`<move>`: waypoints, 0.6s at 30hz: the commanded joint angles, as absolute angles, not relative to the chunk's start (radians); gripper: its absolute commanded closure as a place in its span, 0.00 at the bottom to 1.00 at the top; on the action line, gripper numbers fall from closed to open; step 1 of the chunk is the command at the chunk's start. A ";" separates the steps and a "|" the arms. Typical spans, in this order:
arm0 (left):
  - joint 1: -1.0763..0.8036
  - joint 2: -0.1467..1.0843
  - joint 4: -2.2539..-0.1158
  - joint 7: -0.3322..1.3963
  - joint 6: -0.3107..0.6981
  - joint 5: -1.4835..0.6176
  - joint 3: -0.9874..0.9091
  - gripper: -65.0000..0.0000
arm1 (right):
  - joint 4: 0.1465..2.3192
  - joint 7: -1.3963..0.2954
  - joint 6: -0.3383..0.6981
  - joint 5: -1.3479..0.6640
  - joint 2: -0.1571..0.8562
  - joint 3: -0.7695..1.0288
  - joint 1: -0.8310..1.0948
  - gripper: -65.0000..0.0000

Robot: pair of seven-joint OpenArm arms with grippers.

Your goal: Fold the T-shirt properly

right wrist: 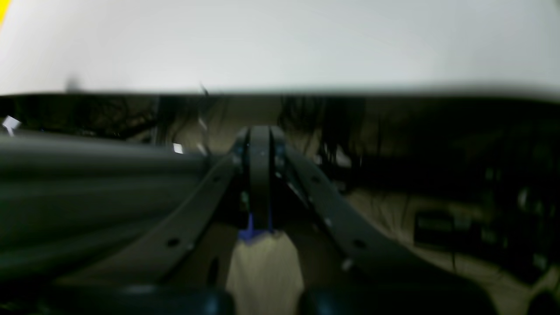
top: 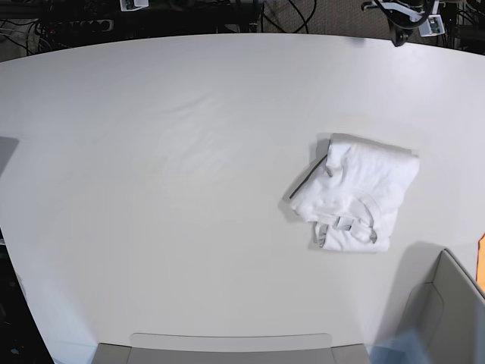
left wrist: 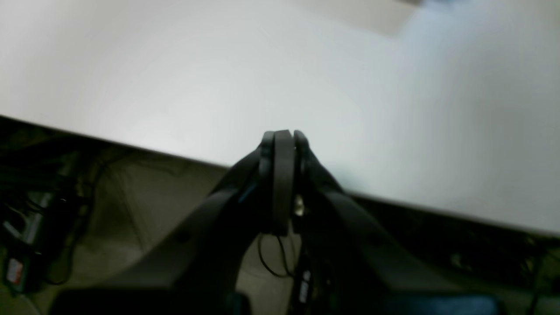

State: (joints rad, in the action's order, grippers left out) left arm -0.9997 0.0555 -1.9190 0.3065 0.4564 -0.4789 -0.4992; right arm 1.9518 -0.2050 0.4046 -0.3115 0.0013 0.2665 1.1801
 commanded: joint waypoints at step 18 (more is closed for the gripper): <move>-0.638 -0.038 -0.769 -0.213 0.615 0.194 -0.631 1.00 | 0.857 0.252 0.415 -0.101 -0.019 0.326 0.811 1.00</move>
State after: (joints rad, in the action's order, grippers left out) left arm -0.6262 -0.0414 -0.7528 -0.2085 0.6025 0.1978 -0.6350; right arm 0.8398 0.2310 0.4110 -0.0929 -0.0307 0.3229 0.7921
